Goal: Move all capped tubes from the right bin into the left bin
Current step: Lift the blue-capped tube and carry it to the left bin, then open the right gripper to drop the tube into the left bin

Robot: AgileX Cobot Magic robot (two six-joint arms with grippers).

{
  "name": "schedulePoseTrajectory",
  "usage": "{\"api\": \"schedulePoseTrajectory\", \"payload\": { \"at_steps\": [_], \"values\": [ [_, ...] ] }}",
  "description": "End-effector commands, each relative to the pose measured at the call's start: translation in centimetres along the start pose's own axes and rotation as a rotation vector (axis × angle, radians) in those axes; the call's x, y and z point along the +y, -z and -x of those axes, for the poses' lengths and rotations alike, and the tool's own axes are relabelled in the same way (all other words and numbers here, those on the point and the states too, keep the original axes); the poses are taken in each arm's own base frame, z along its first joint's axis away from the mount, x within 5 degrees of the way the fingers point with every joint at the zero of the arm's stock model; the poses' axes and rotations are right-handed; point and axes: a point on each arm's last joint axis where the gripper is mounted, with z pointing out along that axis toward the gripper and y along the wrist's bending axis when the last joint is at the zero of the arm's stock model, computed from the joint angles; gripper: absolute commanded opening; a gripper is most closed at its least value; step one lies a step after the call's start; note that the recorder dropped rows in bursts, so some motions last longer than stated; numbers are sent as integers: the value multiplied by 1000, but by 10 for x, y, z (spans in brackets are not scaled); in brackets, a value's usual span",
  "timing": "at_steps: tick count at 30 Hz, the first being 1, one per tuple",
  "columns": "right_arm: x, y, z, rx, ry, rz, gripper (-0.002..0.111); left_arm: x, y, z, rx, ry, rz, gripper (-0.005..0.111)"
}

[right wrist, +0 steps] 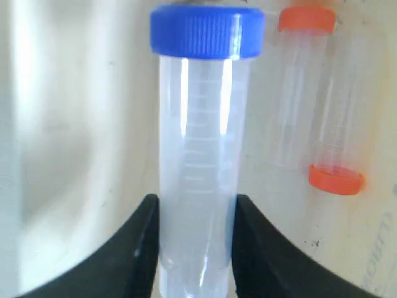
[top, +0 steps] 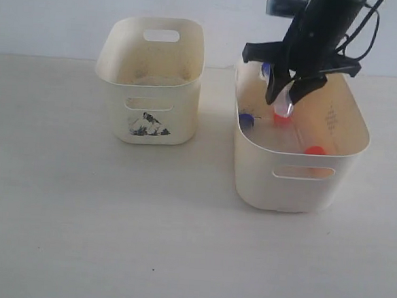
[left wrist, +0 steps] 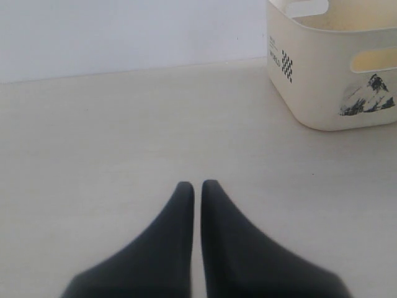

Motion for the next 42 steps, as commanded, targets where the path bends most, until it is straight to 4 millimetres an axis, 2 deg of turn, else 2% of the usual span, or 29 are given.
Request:
{"api": "schedulePoseTrajectory", "payload": {
  "at_steps": [1,4,8,14,17,21,25,27,28,32,33,34,36,37,38,40,42],
  "values": [
    [15,41,-5,-98,75,104,0,0,0,2,-12,20,-5,4],
    [30,55,-5,-164,133,251,0,0,0,2,-12,20,-5,4],
    [57,56,-1,-268,265,418,0,0,0,2,-12,20,-5,4],
    [101,40,4,-440,412,407,0,0,0,2,-12,20,-5,4],
    [119,33,9,-543,428,395,0,0,0,2,-12,20,-5,4],
    [131,18,14,-616,428,368,0,0,0,2,-12,20,-5,4],
    [129,0,22,-639,399,349,1,0,0,2,-12,20,-5,4],
    [129,-7,23,-637,391,343,7,0,0,2,-12,20,-5,4],
    [128,-10,24,-633,389,342,14,0,0,2,-12,20,-5,4],
    [127,-18,24,-617,383,337,56,0,0,2,-12,20,-5,4],
    [127,-18,24,-617,383,337,60,0,0,2,-12,20,-5,4],
    [127,-18,24,-617,381,338,59,0,0,2,-12,20,-5,4],
    [128,-15,24,-615,346,350,42,0,0,2,-12,20,-5,4],
    [127,-11,24,-617,333,354,17,0,0,2,-12,20,-5,4],
    [127,-7,23,-616,345,350,1,0,0,2,-12,20,-5,4],
    [126,1,18,-588,390,317,-1,0,0,2,-12,20,-5,4],
    [118,11,11,-507,333,282,0,0,0,2,-12,20,-5,4]
  ]
}}
